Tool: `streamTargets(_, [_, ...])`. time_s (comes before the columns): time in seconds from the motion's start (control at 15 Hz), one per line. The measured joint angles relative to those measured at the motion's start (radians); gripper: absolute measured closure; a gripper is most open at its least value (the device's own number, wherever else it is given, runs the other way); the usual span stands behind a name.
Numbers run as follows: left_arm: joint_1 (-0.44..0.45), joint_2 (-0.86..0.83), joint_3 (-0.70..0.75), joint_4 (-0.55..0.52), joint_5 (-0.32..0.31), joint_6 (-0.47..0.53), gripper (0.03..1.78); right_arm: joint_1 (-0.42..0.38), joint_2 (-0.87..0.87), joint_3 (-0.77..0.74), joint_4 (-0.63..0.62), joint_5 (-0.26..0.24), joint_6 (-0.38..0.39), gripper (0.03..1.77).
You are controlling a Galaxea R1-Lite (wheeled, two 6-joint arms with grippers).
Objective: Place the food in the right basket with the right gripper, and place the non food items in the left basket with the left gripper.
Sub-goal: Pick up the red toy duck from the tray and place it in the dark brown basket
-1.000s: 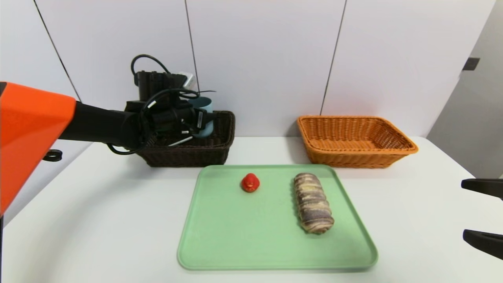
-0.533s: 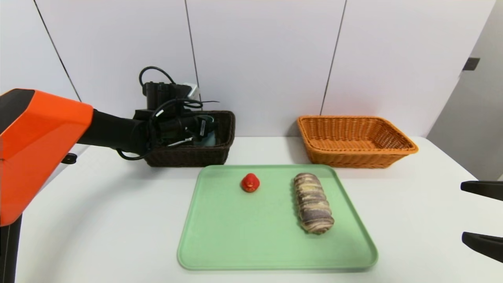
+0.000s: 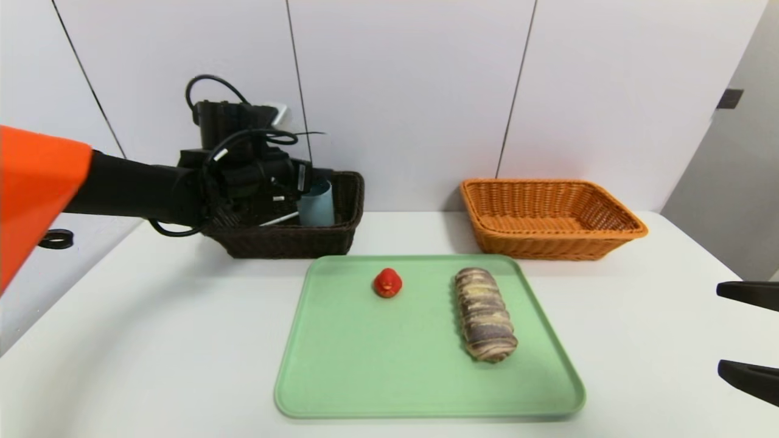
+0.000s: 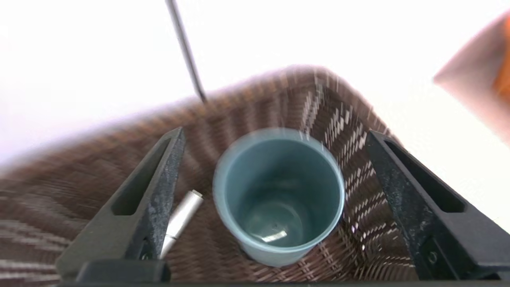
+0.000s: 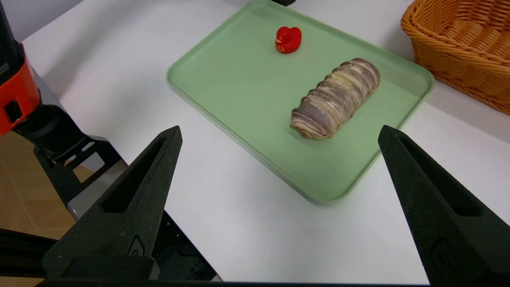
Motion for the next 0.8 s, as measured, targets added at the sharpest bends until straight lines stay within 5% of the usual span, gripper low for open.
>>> streamTargets(0.2, [0.017, -0.102, -0.016, 0.021, -0.001, 0.004, 0.18, -0.001, -0.006, 0.013, -0.005, -0.001, 0.000, 0.10])
streamTargets(0.53, [0.010, -0.230, 0.000, 0.239, 0.036, -0.076, 0.14, 0.000, -0.010, 0.023, -0.009, -0.002, 0.001, 0.10])
streamTargets(0.8, [-0.099, -0.348, 0.110, 0.387, 0.066, -0.127, 0.14, 0.000, -0.007, 0.026, -0.011, 0.000, 0.000, 0.10])
